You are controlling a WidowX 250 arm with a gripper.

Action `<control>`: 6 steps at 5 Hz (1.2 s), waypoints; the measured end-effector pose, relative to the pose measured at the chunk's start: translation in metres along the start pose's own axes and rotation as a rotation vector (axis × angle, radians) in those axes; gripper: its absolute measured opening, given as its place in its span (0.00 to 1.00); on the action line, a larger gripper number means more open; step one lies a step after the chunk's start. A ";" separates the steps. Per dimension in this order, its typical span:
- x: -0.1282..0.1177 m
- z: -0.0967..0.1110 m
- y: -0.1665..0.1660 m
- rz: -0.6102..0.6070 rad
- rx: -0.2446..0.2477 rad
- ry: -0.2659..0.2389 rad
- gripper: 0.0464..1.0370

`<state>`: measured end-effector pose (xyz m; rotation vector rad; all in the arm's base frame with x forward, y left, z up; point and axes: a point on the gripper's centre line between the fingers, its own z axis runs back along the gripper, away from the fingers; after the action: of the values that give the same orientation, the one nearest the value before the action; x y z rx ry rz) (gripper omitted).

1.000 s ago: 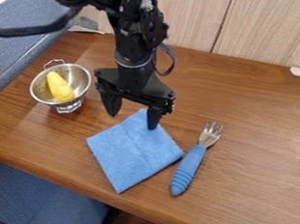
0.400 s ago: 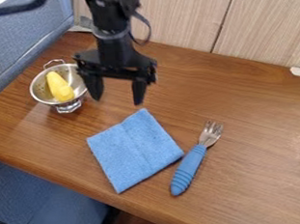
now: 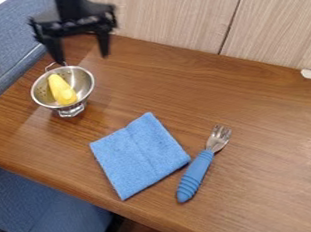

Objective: Get out and move the yellow colored object from the silver pot

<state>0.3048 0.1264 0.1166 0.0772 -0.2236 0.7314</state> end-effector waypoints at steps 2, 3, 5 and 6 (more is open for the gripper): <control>0.036 -0.035 0.044 0.163 0.118 0.014 0.96; 0.033 -0.054 0.050 0.180 0.139 0.053 0.96; 0.029 -0.072 0.053 0.169 0.189 0.069 0.96; 0.027 -0.082 0.052 0.167 0.193 0.088 0.96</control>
<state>0.3040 0.1943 0.0421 0.2117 -0.0754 0.9194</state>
